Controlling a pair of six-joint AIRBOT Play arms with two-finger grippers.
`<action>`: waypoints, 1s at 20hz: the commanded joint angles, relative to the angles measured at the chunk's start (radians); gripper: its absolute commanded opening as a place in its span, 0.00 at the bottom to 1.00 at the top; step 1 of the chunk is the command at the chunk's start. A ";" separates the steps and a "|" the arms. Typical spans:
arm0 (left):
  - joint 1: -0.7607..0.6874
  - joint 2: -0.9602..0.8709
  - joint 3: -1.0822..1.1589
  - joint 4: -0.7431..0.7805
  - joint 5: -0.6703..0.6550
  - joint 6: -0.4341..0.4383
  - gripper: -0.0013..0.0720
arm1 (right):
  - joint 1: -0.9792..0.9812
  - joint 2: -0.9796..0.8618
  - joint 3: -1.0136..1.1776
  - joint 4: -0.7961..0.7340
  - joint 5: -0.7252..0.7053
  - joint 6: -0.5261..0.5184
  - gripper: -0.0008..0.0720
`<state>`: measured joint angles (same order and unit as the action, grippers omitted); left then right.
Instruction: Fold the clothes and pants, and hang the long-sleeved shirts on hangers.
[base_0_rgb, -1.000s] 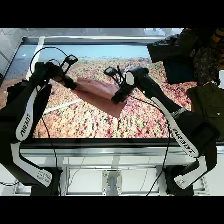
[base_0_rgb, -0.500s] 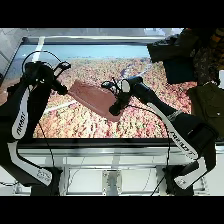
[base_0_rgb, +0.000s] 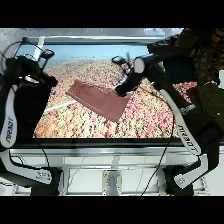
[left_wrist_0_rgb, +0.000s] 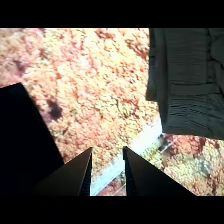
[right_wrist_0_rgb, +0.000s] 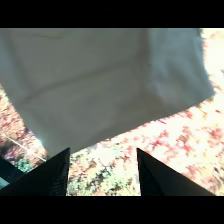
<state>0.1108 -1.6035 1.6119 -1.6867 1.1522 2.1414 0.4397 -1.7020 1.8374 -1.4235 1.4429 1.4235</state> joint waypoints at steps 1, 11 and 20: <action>0.082 0.093 0.001 -0.021 -0.027 -0.105 0.31 | -0.148 0.019 0.038 0.019 0.128 0.043 0.62; 0.196 0.194 0.000 -0.184 0.068 -0.096 0.31 | -0.330 0.020 -0.307 0.349 -0.127 0.072 0.97; 0.196 0.195 -0.083 -0.219 0.055 -0.092 0.30 | -0.294 0.003 -0.440 0.559 -0.407 -0.010 0.85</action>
<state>0.3061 -1.4097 1.5646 -1.8771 1.2221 2.0464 0.1345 -1.6890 1.4155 -0.8909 1.1065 1.4235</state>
